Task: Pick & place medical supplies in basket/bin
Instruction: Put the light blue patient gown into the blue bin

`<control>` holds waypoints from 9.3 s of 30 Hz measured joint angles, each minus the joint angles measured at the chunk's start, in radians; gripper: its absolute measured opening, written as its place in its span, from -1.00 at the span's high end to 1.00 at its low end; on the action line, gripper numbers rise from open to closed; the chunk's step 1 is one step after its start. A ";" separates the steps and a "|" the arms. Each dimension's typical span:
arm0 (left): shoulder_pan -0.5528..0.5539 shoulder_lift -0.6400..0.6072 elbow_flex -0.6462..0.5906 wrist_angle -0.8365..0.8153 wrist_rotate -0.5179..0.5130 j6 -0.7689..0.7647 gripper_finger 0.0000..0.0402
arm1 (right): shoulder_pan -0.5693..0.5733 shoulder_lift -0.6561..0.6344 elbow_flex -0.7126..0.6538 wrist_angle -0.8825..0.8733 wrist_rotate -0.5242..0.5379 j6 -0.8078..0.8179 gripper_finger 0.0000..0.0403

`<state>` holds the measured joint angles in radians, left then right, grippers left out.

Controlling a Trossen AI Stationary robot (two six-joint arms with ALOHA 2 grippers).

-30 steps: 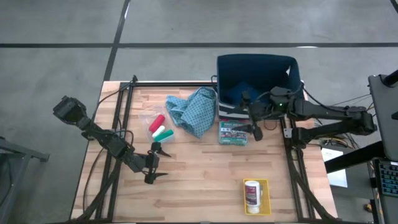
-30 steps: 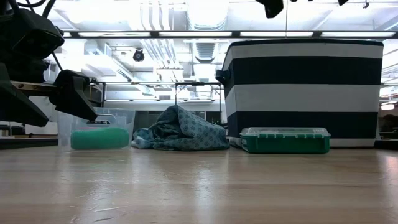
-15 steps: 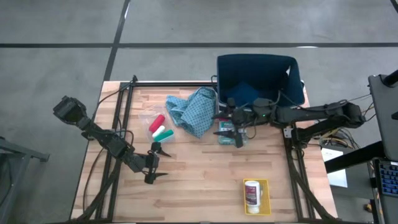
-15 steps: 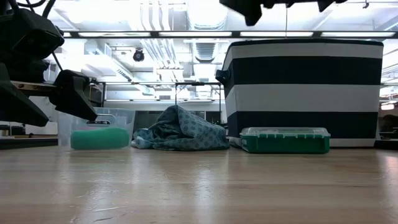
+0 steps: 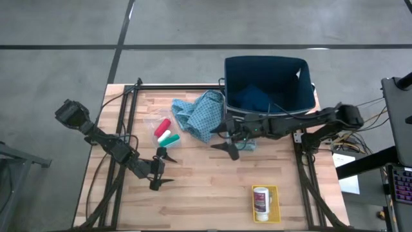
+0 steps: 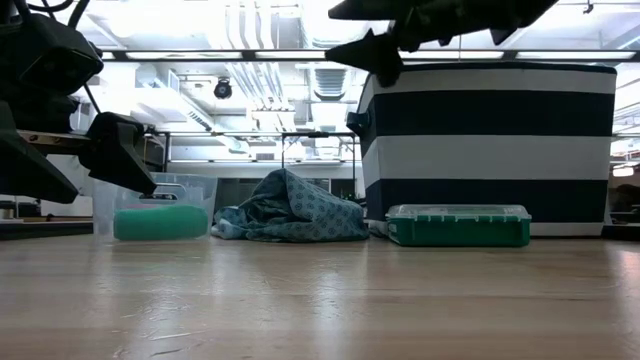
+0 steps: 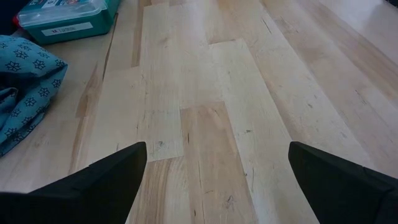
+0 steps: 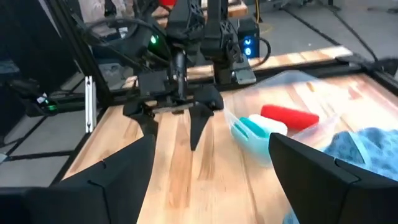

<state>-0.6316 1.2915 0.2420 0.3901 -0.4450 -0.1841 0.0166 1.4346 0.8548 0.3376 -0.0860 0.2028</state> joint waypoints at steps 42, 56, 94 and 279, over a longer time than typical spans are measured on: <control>0.000 0.000 0.000 0.000 0.000 0.000 -0.99 | 0.005 -0.017 0.000 0.007 0.036 -0.158 -0.49; 0.000 0.000 0.000 0.000 0.000 0.000 -0.99 | 0.005 -0.017 0.000 0.007 0.034 -0.157 -0.53; 0.017 -0.043 0.084 -0.105 -0.038 -0.640 -0.99 | 0.005 -0.017 -0.001 0.009 0.036 -0.154 -0.50; 0.789 0.565 0.849 -0.675 0.255 0.104 -0.92 | 0.005 -0.017 -0.001 0.011 0.035 -0.157 -0.53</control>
<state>0.1570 1.8564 1.0908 -0.2847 -0.1902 -0.0797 0.0219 1.4174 0.8543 0.3481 -0.0505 0.0459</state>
